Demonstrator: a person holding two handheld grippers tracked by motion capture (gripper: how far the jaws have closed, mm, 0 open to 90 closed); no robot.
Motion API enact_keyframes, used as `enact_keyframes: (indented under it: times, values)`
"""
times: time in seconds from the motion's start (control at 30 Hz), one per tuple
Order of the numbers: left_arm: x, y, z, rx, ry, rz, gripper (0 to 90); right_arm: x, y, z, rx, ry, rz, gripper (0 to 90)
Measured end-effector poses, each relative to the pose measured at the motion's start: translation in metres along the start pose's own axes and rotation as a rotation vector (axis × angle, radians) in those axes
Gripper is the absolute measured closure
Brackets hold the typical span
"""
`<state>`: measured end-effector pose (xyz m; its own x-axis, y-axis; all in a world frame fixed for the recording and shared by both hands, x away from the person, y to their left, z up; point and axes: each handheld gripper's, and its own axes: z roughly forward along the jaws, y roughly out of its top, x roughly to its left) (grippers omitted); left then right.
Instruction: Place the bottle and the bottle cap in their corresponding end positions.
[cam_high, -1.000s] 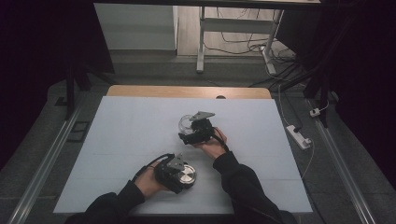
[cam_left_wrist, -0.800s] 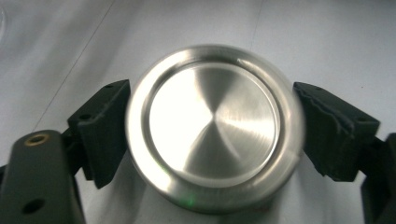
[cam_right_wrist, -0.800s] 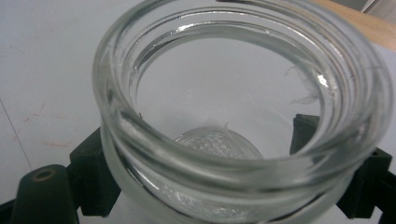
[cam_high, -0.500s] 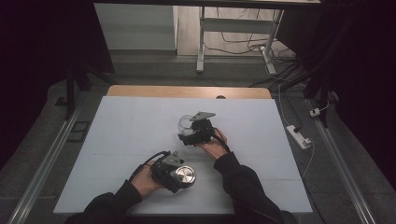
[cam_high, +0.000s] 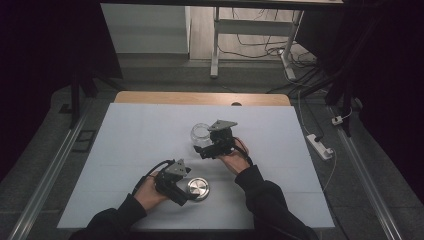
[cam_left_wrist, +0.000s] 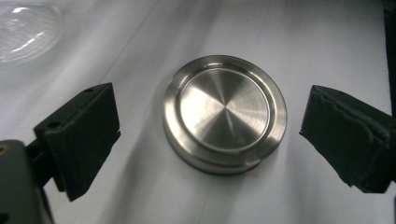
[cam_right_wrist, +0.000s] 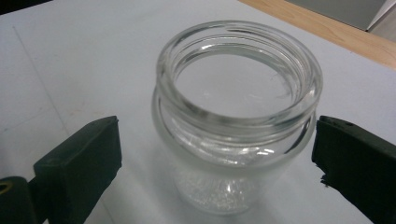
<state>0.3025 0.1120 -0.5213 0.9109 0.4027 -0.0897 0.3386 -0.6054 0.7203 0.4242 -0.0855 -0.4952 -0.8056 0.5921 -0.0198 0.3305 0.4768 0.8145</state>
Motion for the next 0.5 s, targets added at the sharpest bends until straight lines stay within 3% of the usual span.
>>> enact_keyframes:
  times: [0.23, 0.5]
  values:
    - [0.003, -0.006, -0.019, -0.031, 0.017, -0.048, 2.8, 0.003, -0.004, -0.015, 0.001, 0.015, 0.011, 0.3]
    - [0.007, -0.019, -0.031, -0.021, 0.065, -0.106, 0.3, 0.009, -0.014, -0.03, 0.008, 0.036, 0.019, 0.0]
